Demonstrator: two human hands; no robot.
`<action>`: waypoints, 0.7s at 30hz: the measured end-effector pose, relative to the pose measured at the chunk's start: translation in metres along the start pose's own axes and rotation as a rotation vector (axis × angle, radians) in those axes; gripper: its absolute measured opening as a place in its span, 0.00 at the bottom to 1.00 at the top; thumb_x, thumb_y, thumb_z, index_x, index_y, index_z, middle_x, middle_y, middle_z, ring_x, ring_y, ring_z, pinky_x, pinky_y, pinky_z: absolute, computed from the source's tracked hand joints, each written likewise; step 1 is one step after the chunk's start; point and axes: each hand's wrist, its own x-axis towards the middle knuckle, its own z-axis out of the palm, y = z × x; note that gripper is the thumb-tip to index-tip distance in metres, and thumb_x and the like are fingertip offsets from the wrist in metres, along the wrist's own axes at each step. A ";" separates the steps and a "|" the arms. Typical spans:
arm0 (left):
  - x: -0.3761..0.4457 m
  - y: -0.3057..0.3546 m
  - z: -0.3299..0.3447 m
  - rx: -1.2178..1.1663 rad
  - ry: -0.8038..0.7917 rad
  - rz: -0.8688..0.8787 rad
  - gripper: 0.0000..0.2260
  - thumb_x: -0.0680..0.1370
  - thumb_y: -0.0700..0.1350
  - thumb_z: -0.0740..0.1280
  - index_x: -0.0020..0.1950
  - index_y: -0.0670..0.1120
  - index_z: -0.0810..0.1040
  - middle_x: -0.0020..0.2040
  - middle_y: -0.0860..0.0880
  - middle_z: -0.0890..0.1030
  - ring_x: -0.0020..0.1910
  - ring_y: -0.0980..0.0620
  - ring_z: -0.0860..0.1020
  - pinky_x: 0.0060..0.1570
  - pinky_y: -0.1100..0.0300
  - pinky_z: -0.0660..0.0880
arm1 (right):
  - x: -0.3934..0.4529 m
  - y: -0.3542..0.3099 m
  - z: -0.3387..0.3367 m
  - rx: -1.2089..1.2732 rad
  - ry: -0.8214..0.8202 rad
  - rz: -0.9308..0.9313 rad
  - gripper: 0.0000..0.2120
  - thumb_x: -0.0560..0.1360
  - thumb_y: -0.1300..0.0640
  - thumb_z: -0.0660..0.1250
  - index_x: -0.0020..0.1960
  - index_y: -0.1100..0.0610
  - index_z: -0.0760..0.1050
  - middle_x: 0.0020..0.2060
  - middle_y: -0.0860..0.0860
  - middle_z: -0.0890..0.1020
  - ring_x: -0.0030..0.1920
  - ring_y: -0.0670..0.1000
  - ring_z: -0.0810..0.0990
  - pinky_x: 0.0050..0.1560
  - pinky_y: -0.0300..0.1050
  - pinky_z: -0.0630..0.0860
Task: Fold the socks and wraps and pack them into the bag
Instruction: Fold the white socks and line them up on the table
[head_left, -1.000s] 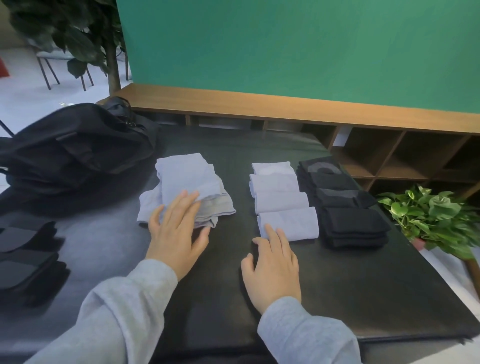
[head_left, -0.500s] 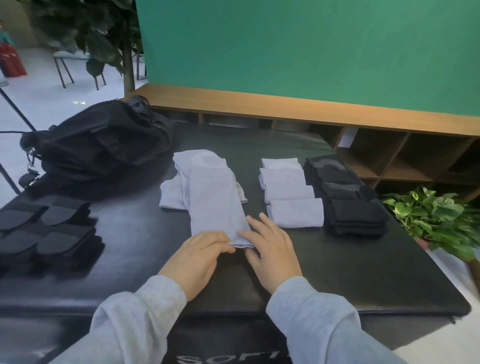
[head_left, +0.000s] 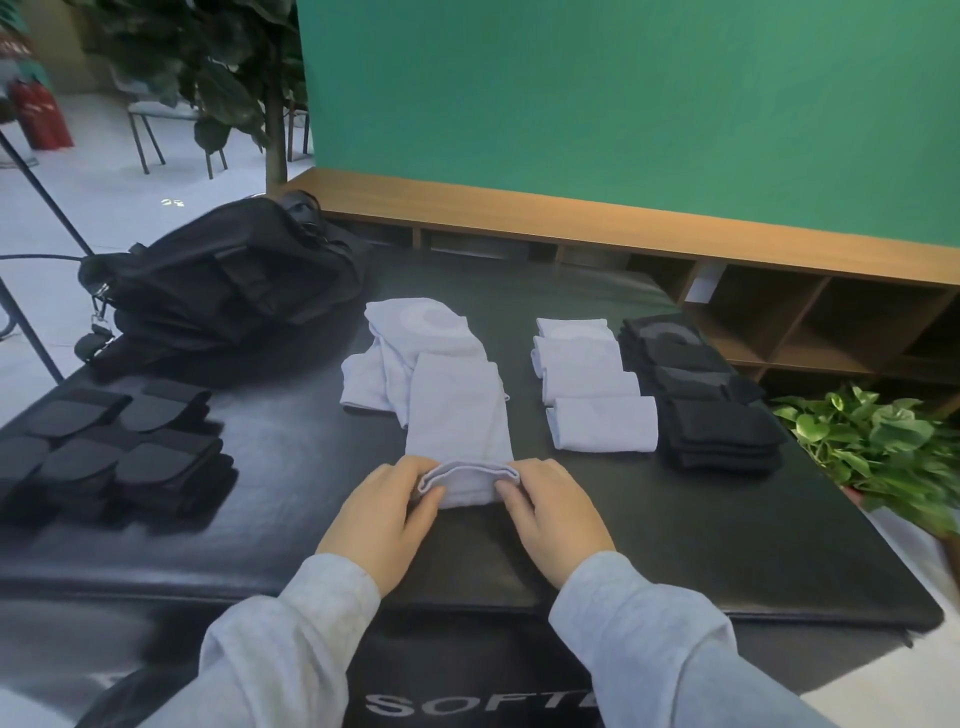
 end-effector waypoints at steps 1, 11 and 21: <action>0.000 -0.001 0.000 -0.011 0.005 -0.018 0.05 0.79 0.52 0.59 0.54 0.56 0.69 0.46 0.54 0.73 0.45 0.57 0.73 0.47 0.65 0.69 | 0.000 0.000 0.000 -0.001 -0.003 0.021 0.12 0.80 0.50 0.56 0.50 0.57 0.73 0.42 0.48 0.73 0.47 0.48 0.71 0.49 0.41 0.68; 0.007 0.000 0.002 -0.027 0.081 -0.156 0.10 0.79 0.51 0.60 0.58 0.51 0.70 0.45 0.55 0.73 0.44 0.53 0.73 0.47 0.62 0.70 | 0.008 0.007 0.006 -0.038 0.031 0.147 0.15 0.79 0.45 0.56 0.46 0.55 0.72 0.39 0.49 0.78 0.43 0.51 0.74 0.45 0.45 0.71; 0.012 0.004 0.003 0.052 0.140 -0.188 0.06 0.78 0.48 0.62 0.50 0.50 0.66 0.46 0.53 0.70 0.41 0.53 0.72 0.43 0.62 0.68 | 0.010 -0.001 0.009 -0.107 0.069 0.220 0.13 0.80 0.44 0.55 0.52 0.52 0.70 0.40 0.46 0.77 0.44 0.50 0.76 0.46 0.45 0.73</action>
